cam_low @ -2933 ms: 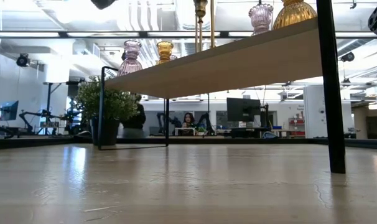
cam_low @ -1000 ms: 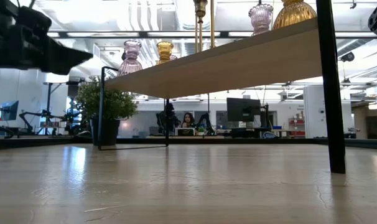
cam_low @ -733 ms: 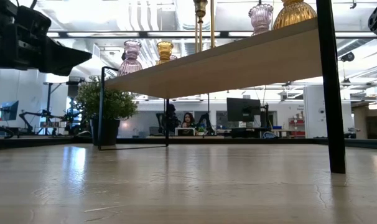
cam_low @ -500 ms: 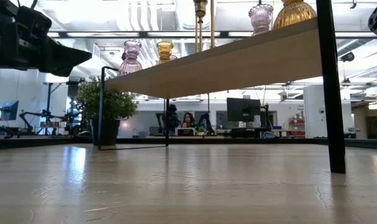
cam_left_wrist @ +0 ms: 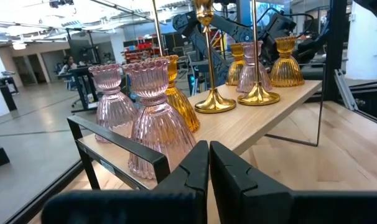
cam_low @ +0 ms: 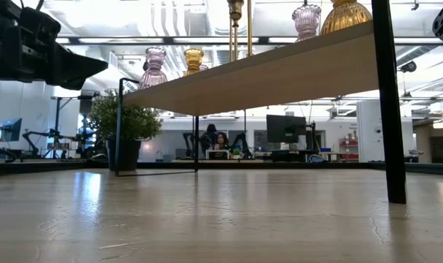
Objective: Pick & Place candle stick holders
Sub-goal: Return to Home Position
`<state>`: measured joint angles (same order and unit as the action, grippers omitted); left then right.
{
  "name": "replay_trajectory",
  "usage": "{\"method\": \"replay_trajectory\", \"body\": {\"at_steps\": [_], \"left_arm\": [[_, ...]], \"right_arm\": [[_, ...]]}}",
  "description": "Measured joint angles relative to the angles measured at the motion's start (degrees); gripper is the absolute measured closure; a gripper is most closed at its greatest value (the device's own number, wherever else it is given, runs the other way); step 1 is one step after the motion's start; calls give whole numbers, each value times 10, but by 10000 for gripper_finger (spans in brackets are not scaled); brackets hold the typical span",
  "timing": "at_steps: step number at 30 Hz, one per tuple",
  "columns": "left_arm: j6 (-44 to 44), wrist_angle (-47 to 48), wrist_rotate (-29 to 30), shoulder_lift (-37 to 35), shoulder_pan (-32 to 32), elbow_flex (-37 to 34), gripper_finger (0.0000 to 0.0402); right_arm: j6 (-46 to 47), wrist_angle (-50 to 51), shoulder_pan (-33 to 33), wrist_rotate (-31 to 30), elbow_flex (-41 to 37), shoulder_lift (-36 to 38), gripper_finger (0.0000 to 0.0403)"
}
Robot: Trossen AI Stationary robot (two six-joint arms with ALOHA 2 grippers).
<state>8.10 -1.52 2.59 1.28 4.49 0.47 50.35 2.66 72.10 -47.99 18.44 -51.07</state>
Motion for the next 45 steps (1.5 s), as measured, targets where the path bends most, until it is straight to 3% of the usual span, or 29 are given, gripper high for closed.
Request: {"method": "replay_trajectory", "body": {"at_steps": [16,20,30,36,41,45], "left_arm": [[0,0,0,0,0,0,383],[0,0,0,0,0,0,383],[0,-1,0,0,0,0,383],[0,0,0,0,0,0,383],[0,0,0,0,0,0,383],[0,0,0,0,0,0,383]], "right_arm": [[28,-46,0,28,0,0,394],[-45,-87,0,-3,0,3,394],[-306,-92,-1,-6,-2,8,394],[-455,-94,-51,17,-38,60,394],[-506,-92,-94,15,-78,122,394],[-487,-91,-120,16,-91,153,394]]}}
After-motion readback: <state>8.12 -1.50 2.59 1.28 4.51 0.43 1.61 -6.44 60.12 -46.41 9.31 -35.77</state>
